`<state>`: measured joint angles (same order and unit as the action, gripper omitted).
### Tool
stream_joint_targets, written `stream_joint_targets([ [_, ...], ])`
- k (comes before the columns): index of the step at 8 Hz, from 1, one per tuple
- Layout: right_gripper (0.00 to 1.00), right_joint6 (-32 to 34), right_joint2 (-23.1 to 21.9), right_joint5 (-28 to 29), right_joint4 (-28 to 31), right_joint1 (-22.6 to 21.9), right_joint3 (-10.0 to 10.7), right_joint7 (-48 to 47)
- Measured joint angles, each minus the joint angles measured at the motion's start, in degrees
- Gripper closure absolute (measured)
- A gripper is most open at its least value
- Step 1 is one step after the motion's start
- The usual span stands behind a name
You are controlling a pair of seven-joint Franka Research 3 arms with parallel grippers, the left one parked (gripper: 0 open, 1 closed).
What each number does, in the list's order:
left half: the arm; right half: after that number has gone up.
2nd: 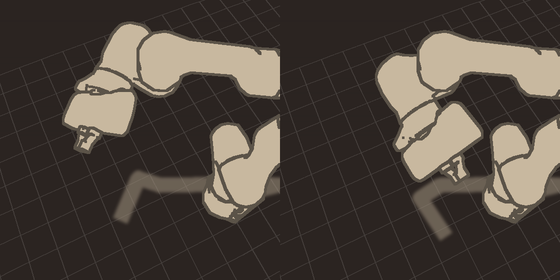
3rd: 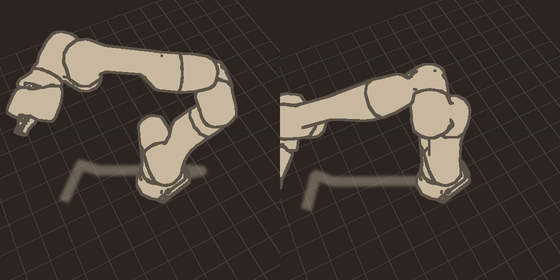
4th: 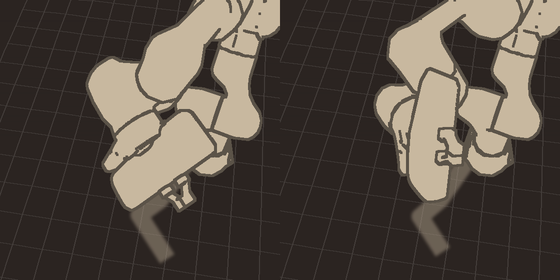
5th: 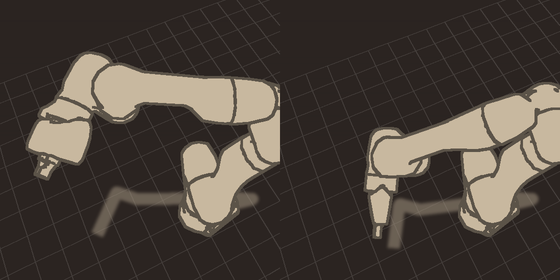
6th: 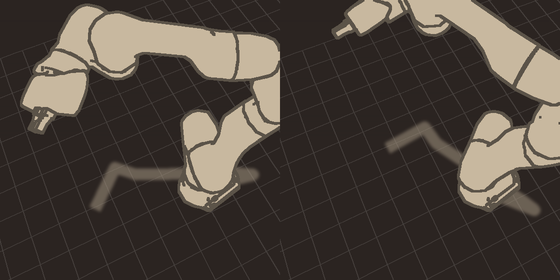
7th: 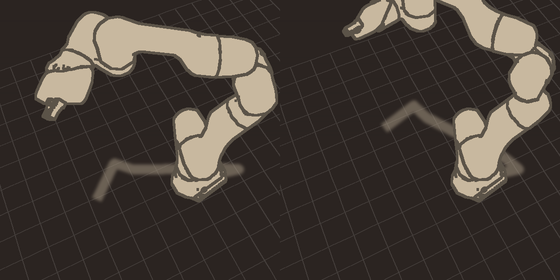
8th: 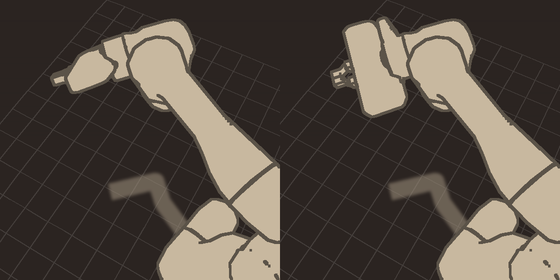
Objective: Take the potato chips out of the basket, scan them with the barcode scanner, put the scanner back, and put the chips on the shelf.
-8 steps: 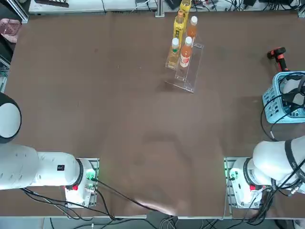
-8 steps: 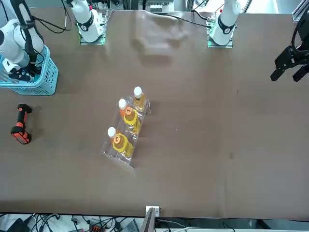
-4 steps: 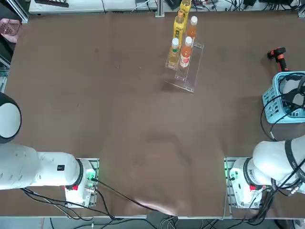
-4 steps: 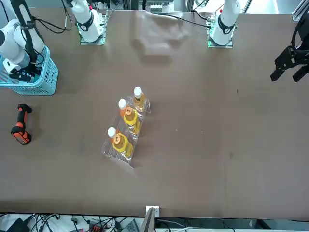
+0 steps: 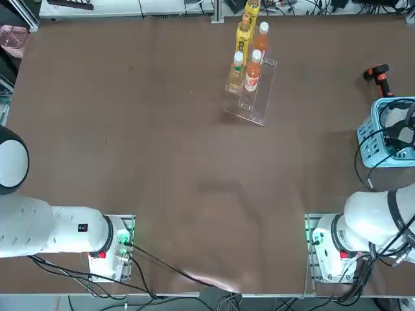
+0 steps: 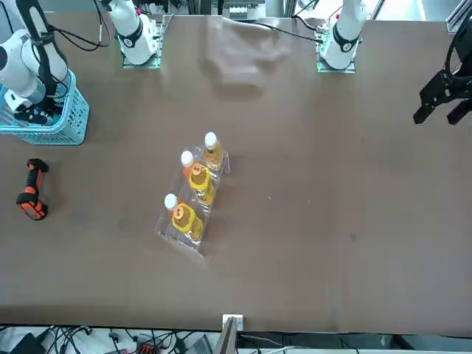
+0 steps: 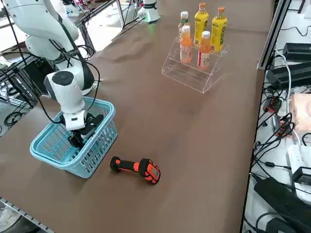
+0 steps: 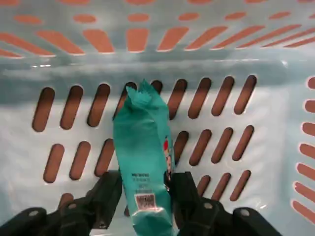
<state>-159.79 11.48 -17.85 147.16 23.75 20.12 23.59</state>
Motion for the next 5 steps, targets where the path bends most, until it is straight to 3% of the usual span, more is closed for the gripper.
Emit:
stream_joint_targets([
  [5,0.50,-0.01,0.01,-0.03,-0.08,0.01,-0.09,0.15],
])
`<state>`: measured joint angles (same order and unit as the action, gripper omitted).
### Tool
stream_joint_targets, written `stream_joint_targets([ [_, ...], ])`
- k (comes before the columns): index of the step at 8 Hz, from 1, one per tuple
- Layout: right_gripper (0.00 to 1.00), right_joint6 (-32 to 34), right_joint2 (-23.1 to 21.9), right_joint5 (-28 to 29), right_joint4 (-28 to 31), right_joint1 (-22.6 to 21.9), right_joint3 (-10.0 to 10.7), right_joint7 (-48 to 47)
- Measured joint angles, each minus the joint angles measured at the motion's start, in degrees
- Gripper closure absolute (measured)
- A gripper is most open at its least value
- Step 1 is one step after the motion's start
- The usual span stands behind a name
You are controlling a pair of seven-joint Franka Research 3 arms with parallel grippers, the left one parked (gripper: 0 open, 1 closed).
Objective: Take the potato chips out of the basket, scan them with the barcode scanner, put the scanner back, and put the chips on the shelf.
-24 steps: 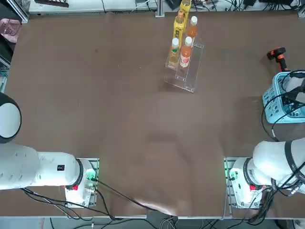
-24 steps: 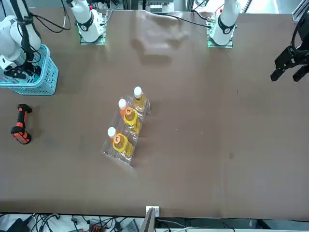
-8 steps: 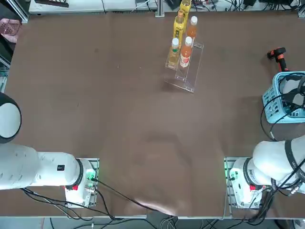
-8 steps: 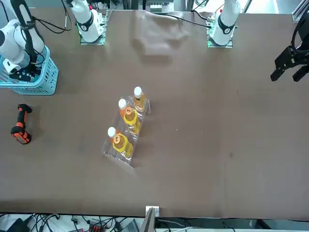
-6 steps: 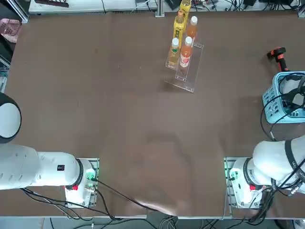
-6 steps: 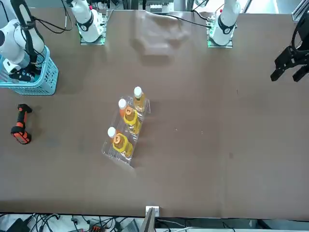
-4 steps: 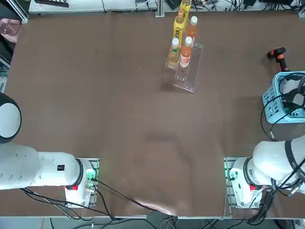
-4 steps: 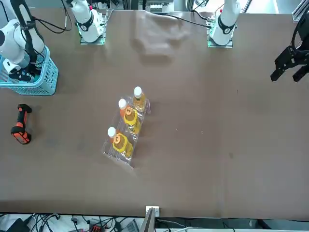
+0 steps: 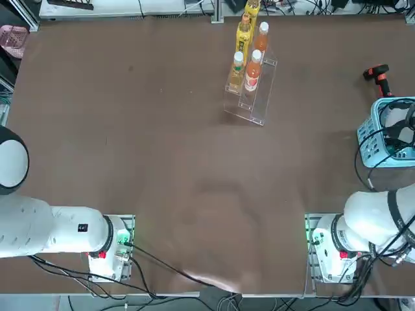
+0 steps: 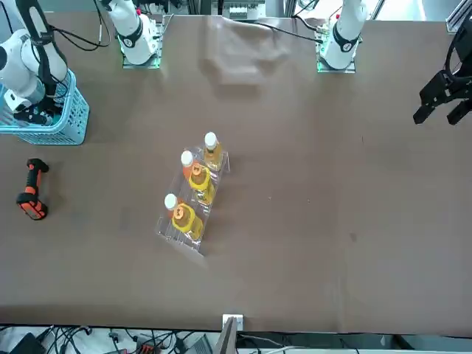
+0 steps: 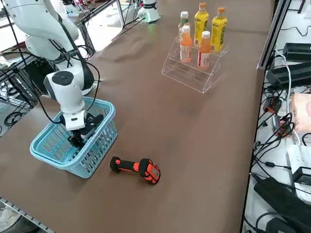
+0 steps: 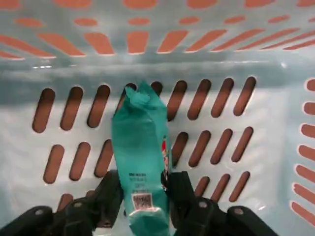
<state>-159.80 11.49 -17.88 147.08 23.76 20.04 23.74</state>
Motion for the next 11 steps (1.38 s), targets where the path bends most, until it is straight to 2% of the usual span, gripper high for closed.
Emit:
stream_joint_targets([
  [8,0.54,0.02,-0.08,-0.02,-0.23,-0.03,-0.24,0.10],
  [11,0.54,5.51,-2.89,-0.02,-1.15,-0.48,-0.76,0.50],
])
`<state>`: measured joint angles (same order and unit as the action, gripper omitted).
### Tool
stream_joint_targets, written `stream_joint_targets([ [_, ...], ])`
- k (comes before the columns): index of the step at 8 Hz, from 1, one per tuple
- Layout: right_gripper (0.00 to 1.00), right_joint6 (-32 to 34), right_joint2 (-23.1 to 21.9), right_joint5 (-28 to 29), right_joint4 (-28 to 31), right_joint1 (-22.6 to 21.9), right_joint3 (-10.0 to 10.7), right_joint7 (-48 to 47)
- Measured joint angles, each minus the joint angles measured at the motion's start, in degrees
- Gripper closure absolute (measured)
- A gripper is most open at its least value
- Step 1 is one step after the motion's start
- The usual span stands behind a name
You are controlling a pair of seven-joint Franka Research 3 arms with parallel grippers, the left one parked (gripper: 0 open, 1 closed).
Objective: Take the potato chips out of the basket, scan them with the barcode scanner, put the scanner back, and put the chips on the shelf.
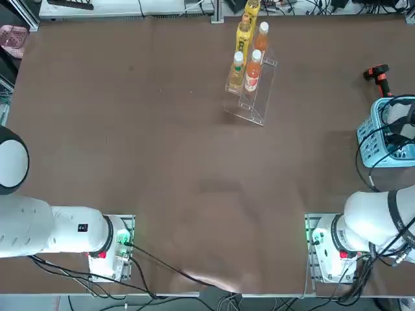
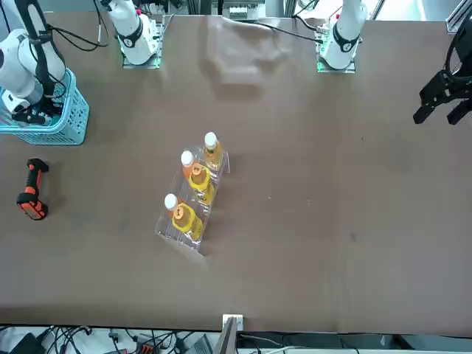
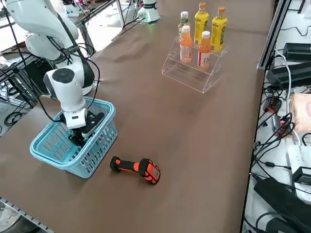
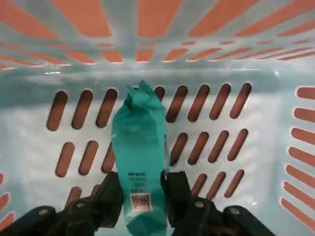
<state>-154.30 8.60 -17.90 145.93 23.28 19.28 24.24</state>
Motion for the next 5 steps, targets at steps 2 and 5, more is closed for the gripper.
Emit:
stream_joint_targets([
  [2,0.54,5.10,-3.94,0.00,-0.17,-0.36,-0.14,0.32],
  [5,0.52,11.81,-9.42,0.00,-0.22,-0.44,-0.17,1.62],
])
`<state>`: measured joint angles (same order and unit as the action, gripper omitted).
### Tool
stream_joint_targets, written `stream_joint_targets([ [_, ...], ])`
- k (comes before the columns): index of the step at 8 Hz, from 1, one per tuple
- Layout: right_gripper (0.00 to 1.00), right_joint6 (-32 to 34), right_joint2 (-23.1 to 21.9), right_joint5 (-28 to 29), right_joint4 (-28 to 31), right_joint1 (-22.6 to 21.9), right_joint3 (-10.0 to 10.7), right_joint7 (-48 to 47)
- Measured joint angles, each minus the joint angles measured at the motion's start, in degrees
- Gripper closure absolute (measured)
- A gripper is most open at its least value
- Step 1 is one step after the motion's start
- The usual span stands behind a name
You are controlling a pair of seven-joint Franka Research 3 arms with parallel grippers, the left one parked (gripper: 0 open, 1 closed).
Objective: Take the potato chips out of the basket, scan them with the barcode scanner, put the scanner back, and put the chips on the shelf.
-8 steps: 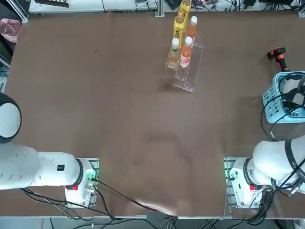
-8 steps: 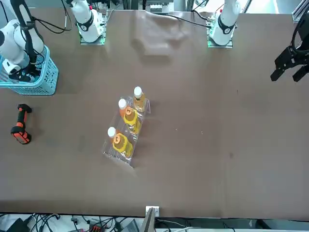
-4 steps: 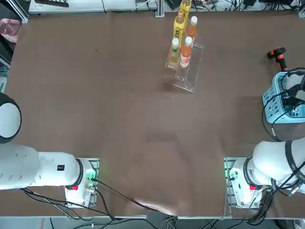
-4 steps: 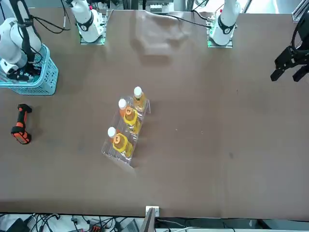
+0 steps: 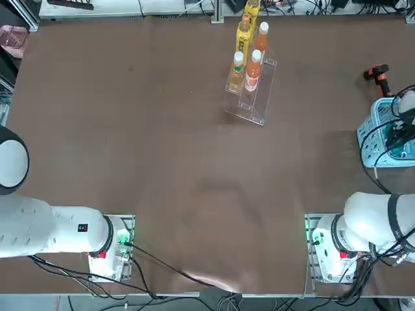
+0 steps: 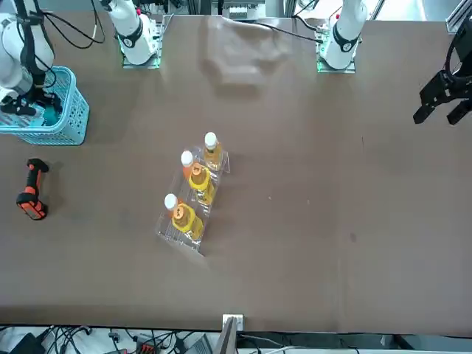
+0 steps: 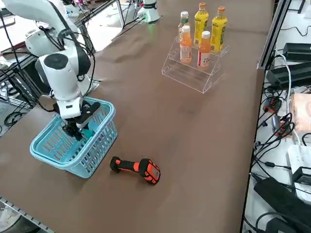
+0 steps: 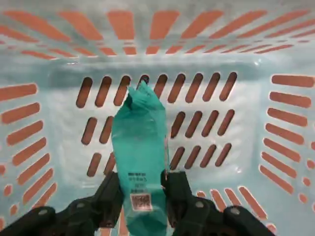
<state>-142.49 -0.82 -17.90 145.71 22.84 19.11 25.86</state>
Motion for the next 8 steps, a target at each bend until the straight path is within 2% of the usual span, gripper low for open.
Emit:
stream_joint_targets([
  [8,0.52,14.61,-10.93,0.00,-1.16,0.02,0.18,4.93],
])
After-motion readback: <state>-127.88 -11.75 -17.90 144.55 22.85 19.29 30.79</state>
